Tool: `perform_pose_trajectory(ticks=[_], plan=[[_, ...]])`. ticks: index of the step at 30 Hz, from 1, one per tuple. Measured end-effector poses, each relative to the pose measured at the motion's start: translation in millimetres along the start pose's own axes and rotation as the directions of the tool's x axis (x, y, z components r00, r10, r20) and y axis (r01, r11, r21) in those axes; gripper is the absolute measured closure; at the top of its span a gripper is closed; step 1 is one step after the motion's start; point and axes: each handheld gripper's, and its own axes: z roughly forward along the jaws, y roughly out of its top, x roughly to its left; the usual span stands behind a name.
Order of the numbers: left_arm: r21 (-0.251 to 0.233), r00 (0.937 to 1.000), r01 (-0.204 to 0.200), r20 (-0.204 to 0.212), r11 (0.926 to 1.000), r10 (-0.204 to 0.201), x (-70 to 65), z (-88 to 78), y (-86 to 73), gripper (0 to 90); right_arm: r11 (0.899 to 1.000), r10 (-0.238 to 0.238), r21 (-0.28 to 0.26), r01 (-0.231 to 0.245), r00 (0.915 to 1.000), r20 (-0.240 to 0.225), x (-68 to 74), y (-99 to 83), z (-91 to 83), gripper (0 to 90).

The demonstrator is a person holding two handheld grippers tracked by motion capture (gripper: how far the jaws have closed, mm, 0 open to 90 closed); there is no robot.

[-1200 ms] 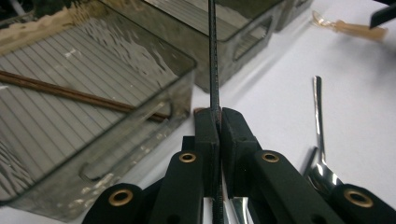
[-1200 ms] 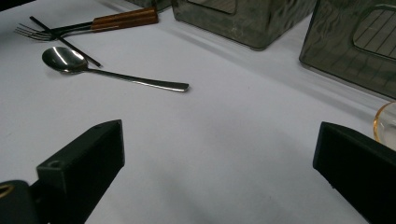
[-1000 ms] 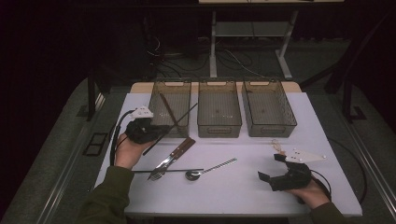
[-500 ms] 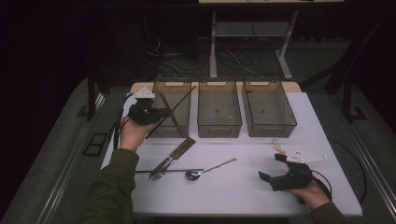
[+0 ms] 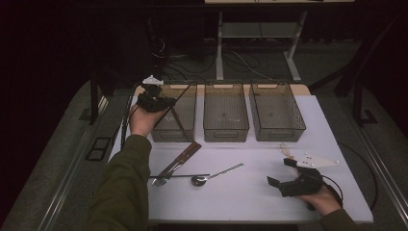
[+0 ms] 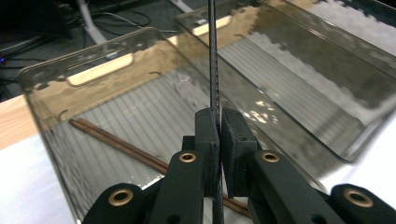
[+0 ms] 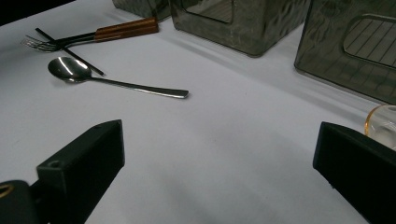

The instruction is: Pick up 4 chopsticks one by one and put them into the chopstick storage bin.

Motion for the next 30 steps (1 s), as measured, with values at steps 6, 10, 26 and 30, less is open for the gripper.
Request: perform_pose_trajectory(ticks=[6, 10, 26, 30], plan=[[0.012, 0.9983, 0.013, -0.057, 0.9998, -0.012, 10.7, 11.7, -3.0, 86.3, 1.000, 0.001, -0.005, -0.001, 1.0000, -0.003, -1.1, -0.1, -0.6, 1.8], [0.030, 0.9976, 0.017, -0.067, 0.9994, -0.015, 14.3, 18.2, -8.9, 86.2, 1.000, -0.003, -0.004, 0.002, 1.0000, -0.006, -1.0, -0.2, -0.2, 1.8], [0.091, 0.9920, 0.024, -0.125, 0.9956, -0.012, 15.2, 32.5, -32.0, 66.0, 1.000, -0.006, -0.007, 0.006, 1.0000, -0.004, -1.2, -0.1, -1.0, 1.8], [0.069, 0.9921, 0.002, -0.125, 0.9976, 0.006, 12.0, 27.7, -29.2, 52.5, 1.000, -0.004, -0.005, 0.004, 1.0000, -0.003, -1.1, 0.0, -0.9, 1.8]])
